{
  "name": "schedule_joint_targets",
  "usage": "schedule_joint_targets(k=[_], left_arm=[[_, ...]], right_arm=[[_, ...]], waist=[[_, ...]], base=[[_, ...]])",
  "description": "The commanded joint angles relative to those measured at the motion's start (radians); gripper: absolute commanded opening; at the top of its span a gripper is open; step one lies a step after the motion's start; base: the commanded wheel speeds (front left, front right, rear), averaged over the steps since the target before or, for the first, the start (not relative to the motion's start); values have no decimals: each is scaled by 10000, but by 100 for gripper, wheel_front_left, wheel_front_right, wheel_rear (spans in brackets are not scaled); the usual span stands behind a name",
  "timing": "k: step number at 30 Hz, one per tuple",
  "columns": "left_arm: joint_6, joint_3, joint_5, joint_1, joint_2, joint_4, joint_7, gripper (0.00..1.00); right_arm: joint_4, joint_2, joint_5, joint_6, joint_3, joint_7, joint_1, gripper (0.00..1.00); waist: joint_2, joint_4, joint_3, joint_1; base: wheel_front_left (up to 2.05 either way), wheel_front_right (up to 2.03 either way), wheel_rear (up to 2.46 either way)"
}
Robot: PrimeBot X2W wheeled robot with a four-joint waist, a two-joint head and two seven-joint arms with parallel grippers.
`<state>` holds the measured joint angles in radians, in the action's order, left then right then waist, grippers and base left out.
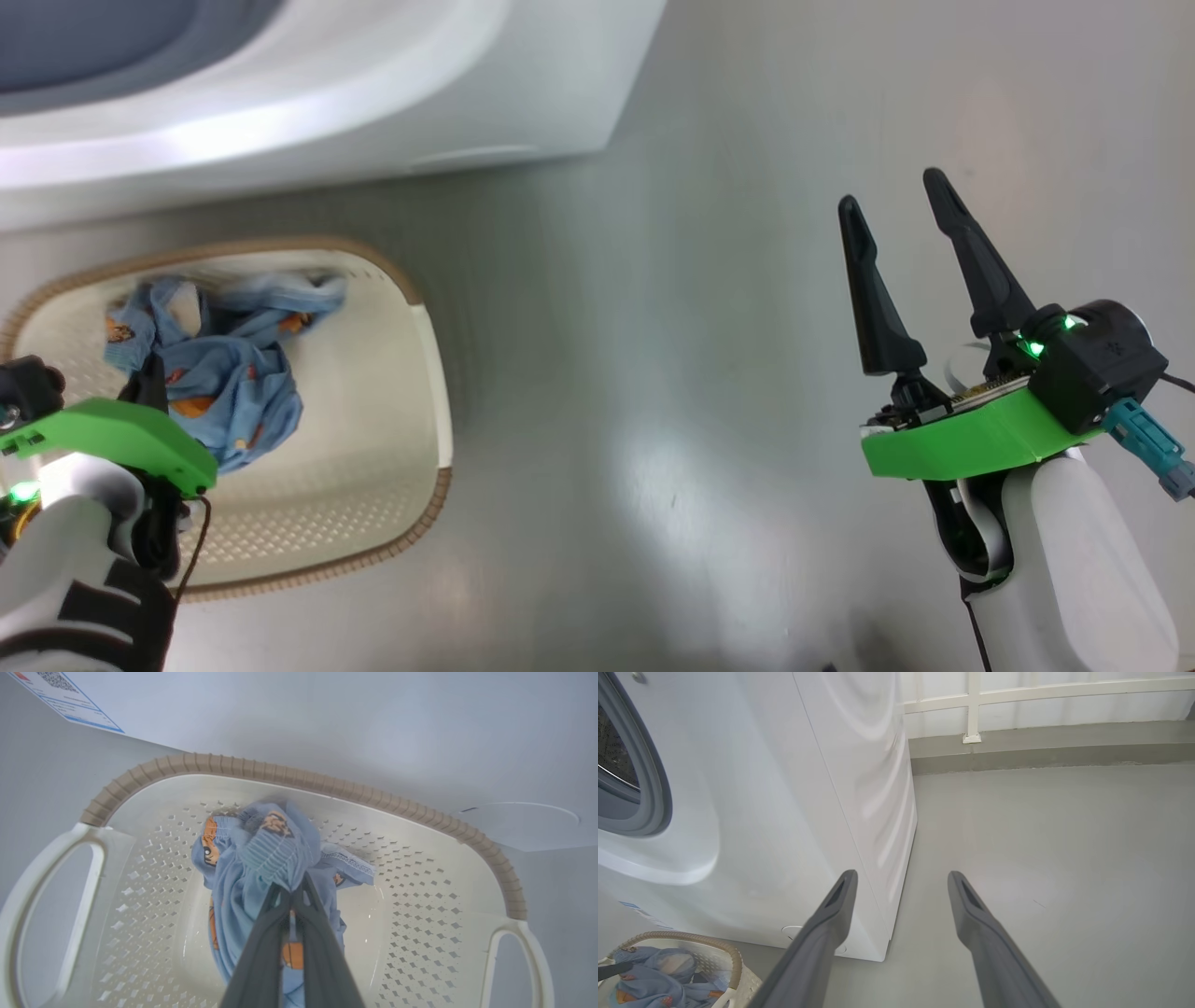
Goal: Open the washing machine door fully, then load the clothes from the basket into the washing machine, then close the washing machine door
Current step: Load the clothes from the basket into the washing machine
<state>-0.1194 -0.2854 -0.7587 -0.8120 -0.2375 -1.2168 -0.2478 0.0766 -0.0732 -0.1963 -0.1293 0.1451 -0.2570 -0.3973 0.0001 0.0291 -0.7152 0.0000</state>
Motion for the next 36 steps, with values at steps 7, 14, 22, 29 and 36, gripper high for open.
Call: schedule_joint_targets(k=[7, 14, 22, 29, 36], left_arm=[[-42, 1105, 798, 1449, -439, 1693, -137, 0], [-82, 2128, 1819, 2719, -113, 3171, -138, 0], [-108, 2850, 2651, 3913, 210, 4919, -138, 0], [-111, 3194, 2878, 5117, 252, 6933, -139, 0], [-112, 3629, 3014, 6327, 426, 8516, -139, 0]], right_arm=[[133, -126, -253, -14, 87, -48, 844, 100], [519, -367, -463, -14, 36, -48, 1601, 100], [669, -500, -591, -14, -150, -48, 2244, 100], [677, -549, -641, -14, -236, -48, 2594, 100], [619, -571, -686, -14, -345, -48, 2901, 100]], waist=[[-1, -413, 1725, 0], [-1, -582, 2983, 0], [-1, -792, 3937, 0], [-1, -908, 4425, 0], [-1, -968, 4743, 0]], base=[[0, 0, 0], [0, 0, 0], [0, 0, 0], [0, 0, 0], [0, 0, 0]])
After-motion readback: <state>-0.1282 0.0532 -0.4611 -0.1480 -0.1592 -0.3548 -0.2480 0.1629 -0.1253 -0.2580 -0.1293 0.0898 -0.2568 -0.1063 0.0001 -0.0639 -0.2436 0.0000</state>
